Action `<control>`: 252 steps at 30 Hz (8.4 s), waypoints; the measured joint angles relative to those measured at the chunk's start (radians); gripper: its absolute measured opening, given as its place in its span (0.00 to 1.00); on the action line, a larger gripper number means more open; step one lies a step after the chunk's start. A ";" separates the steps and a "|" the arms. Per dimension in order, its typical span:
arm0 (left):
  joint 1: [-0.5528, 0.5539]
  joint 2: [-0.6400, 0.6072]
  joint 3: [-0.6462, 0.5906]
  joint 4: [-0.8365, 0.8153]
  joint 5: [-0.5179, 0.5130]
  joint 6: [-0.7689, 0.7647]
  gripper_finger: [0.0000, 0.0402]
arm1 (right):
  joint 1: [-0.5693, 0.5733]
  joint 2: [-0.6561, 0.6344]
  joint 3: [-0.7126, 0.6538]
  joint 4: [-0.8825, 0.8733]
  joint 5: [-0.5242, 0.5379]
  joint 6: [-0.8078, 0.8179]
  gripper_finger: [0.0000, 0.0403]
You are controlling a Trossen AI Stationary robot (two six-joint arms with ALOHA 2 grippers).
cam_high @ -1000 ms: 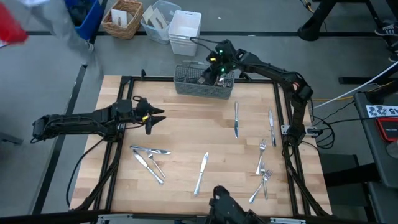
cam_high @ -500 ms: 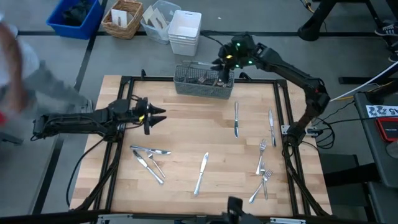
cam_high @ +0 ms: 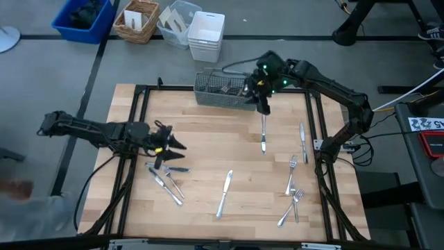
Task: Sort silverware
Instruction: Put the fork into the gray silverware organizer, then put the table knife into the gray silverware organizer
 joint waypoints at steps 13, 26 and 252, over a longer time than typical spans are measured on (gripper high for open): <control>-0.142 0.036 0.005 -0.468 0.205 -1.069 0.43 | 0.174 0.005 -0.001 -0.023 0.002 -0.011 0.34; -0.198 0.141 0.005 -0.708 0.086 -1.456 0.43 | 0.233 0.005 -0.001 -0.024 0.006 -0.130 0.34; 0.398 0.868 0.310 0.538 -0.133 0.540 0.35 | 0.215 0.063 -0.885 0.736 0.217 0.963 0.12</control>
